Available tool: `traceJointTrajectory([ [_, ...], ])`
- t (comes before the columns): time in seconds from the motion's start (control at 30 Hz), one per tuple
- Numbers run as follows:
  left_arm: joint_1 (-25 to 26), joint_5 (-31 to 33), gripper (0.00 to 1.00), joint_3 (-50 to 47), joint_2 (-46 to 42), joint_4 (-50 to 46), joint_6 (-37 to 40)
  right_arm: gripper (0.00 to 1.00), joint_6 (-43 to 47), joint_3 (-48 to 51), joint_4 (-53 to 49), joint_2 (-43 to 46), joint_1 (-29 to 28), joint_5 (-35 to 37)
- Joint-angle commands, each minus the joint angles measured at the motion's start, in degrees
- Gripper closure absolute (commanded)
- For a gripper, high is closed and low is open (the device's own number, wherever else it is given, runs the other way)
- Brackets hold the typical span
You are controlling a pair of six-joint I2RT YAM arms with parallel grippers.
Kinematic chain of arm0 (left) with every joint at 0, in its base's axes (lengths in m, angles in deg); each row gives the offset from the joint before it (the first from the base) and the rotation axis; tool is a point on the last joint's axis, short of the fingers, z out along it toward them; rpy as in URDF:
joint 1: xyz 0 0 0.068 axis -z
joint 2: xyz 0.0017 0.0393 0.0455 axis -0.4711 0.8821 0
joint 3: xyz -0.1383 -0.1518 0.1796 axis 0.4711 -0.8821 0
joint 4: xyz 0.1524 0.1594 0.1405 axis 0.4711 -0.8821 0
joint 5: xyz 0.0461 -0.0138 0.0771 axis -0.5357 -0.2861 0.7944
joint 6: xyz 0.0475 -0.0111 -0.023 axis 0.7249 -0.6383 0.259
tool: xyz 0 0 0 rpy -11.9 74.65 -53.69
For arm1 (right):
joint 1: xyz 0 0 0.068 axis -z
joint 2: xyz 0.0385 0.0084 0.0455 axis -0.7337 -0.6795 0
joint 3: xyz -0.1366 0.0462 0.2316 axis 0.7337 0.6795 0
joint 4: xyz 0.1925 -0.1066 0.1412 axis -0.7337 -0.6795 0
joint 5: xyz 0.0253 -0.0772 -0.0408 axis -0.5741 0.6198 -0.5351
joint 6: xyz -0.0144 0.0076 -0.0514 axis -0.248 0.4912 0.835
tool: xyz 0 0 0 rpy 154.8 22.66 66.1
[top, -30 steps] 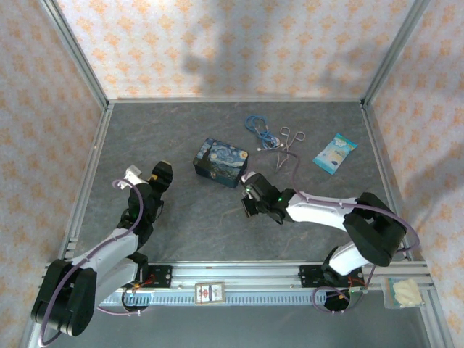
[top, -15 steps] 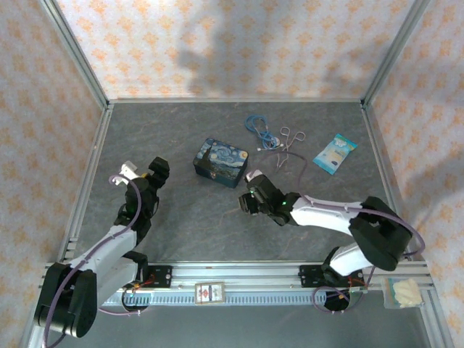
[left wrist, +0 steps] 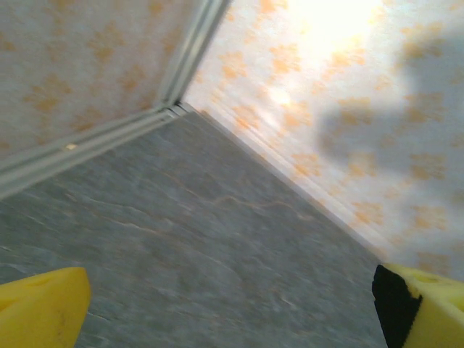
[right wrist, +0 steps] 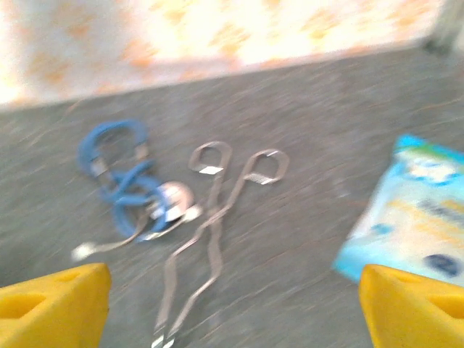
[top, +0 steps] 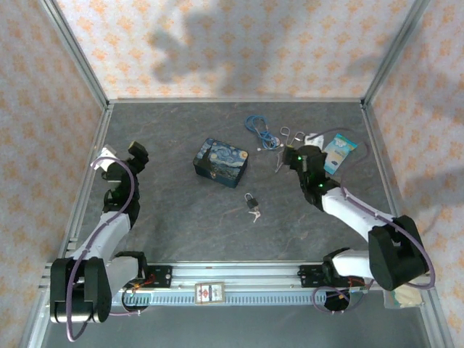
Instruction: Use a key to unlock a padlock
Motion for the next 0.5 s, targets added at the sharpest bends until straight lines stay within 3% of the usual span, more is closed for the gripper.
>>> traceJointTrajectory([
  [0.0,-1.69,1.03,0.02,-1.20,1.52,2.70,4.44,0.13,2.91,3.97,9.99,-2.79,4.82,5.81],
  [0.2,-1.58,3.71,0.05,-2.05,6.03,5.65,7.83,0.13,2.14,11.32,25.88,-8.86,11.93,3.26],
  [0.47,0.30,6.47,0.05,-5.34,12.43,17.24,13.01,0.16,5.88,14.24,40.15,-14.27,13.51,1.98],
])
